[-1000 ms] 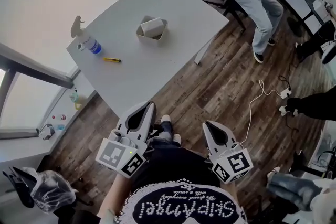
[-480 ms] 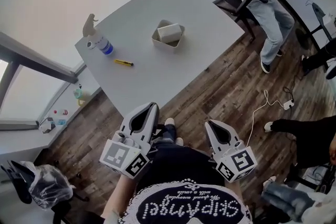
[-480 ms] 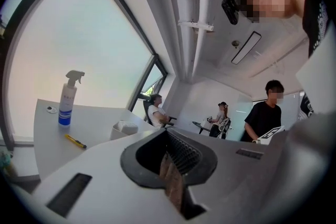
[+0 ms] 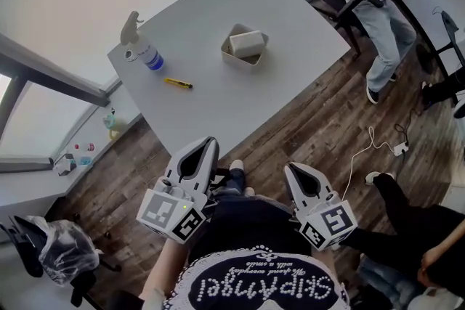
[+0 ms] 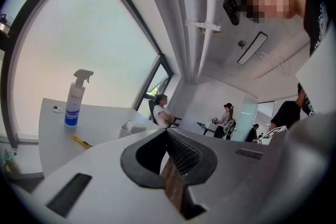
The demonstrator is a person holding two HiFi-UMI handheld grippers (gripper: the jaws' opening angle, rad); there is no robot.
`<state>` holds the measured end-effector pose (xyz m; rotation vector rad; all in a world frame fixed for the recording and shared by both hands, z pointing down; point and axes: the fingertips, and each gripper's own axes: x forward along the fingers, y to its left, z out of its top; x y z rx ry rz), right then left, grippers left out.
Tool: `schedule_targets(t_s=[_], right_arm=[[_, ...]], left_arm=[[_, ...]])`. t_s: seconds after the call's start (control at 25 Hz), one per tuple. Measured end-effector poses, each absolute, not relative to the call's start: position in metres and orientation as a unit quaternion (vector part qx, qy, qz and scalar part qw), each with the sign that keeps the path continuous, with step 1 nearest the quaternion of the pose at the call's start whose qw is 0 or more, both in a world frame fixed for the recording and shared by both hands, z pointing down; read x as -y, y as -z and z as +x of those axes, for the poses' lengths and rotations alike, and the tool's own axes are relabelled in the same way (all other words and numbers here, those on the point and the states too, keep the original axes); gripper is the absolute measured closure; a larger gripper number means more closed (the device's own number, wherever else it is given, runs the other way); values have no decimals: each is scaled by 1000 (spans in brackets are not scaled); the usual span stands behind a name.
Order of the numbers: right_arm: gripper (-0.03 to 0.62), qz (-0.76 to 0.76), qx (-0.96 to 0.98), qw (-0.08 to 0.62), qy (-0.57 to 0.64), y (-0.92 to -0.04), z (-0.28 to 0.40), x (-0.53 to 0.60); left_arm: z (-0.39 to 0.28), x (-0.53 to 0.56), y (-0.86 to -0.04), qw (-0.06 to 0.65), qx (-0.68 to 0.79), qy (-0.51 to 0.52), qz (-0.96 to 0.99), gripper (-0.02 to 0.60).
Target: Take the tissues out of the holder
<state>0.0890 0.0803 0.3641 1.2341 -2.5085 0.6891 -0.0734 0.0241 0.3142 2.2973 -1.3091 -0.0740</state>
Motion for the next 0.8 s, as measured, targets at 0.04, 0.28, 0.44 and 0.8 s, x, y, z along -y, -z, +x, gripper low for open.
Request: schedule_targets(t_s=[0.04, 0.28, 0.44, 0.8], right_arm=[[582, 428, 862, 129, -238, -364, 89, -79], [582, 442, 855, 118, -243, -361, 89, -72], [582, 443, 856, 115, -240, -358, 87, -69], [583, 432, 865, 113, -228, -352, 81, -61]], left_arm=[[-74, -22, -315, 246, 478, 26, 843, 580], [-81, -11, -313, 243, 475, 25, 845, 580], [-87, -9, -311, 238, 480, 27, 844, 580], [-95, -8, -308, 231, 491, 34, 839, 580]])
